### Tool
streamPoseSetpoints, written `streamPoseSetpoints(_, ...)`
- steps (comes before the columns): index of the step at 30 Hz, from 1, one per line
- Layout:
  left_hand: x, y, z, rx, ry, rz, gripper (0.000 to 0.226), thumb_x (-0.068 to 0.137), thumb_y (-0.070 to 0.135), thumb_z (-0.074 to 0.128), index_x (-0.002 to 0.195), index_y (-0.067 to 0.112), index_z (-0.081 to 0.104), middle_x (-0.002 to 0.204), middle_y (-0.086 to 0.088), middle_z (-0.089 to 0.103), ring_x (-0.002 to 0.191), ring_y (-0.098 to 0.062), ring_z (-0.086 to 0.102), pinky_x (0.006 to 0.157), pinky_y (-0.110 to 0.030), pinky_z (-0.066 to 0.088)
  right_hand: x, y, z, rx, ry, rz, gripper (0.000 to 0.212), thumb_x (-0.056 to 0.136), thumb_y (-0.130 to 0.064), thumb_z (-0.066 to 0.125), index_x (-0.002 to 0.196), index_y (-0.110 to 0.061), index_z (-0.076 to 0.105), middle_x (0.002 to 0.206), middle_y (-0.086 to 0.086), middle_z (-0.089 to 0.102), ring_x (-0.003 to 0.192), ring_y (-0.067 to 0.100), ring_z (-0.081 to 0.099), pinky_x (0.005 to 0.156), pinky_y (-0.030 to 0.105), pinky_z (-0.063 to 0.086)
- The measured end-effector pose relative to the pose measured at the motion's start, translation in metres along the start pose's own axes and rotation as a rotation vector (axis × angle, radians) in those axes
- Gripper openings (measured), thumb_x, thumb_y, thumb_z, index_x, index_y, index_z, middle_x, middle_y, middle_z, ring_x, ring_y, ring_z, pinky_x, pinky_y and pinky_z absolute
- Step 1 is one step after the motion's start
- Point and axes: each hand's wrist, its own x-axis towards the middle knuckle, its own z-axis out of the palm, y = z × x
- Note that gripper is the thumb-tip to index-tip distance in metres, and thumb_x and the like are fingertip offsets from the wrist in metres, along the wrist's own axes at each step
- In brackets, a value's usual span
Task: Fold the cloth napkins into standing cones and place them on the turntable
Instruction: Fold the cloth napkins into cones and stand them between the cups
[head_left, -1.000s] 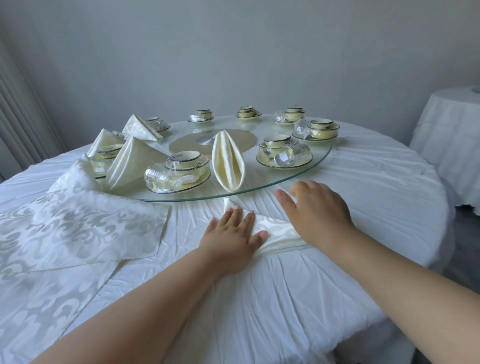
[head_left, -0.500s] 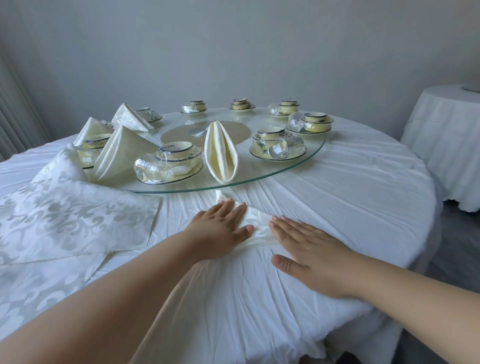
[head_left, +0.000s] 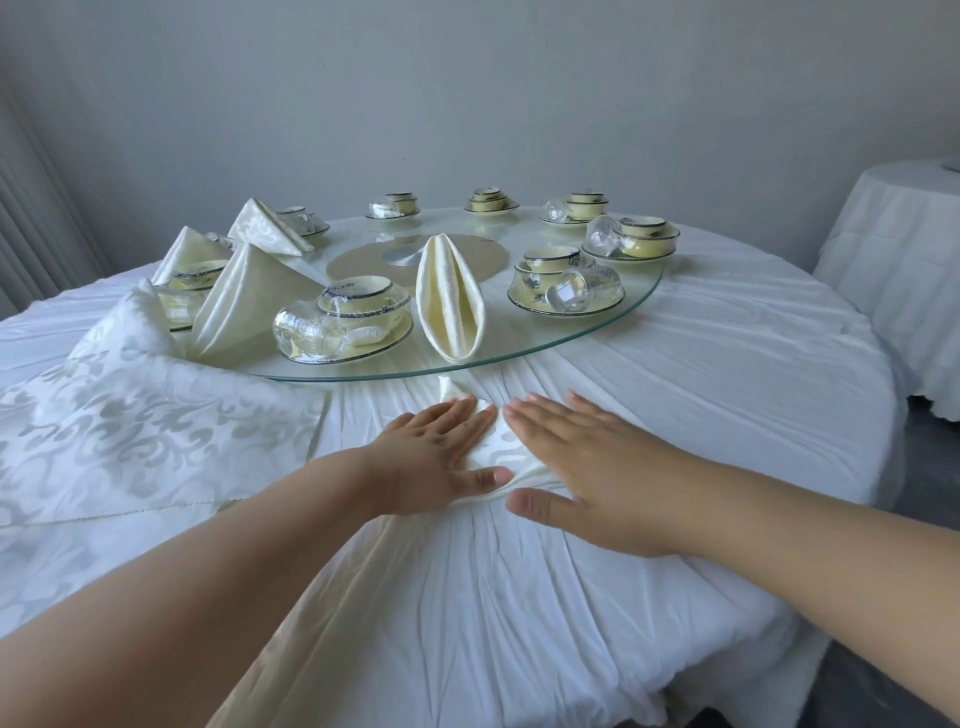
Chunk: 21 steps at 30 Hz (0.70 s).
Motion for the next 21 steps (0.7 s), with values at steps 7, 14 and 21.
streamPoseSetpoints(7,0.006,-0.02,-0.005,-0.089,0.058,0.081,0.078,0.081,0.082,0.016,0.149,0.046,0.003,0.16,0.012,-0.003,0.147,-0.006,-0.004,0.119,-0.033,0.001,-0.001,0.014,0.026,0.067,-0.121,-0.017,0.098,0.068,-0.078,-0.007,0.149,-0.024,-0.02,0.154,-0.013,-0.028,0.137,-0.002,-0.03,0.114,0.021,-0.015)
streamPoseSetpoints(14,0.014,-0.037,0.007,-0.058,0.17,0.122,0.088,0.073,0.074,-0.001,0.152,0.035,0.011,0.159,0.016,0.009,0.145,-0.004,0.009,0.117,-0.034,0.015,0.006,0.008,0.008,0.134,-0.089,-0.001,0.11,0.06,-0.081,-0.004,0.154,-0.024,0.01,0.16,-0.014,0.0,0.145,0.0,-0.002,0.117,0.018,0.002)
streamPoseSetpoints(21,0.014,-0.036,0.006,-0.038,0.17,0.129,0.095,0.066,0.071,-0.01,0.152,0.033,0.006,0.159,0.016,0.004,0.145,-0.004,0.006,0.115,-0.031,0.015,0.038,0.0,0.011,0.179,0.178,-0.153,0.058,0.083,-0.066,0.051,0.128,-0.031,0.057,0.114,-0.012,0.051,0.104,0.003,0.04,0.09,0.019,0.034)
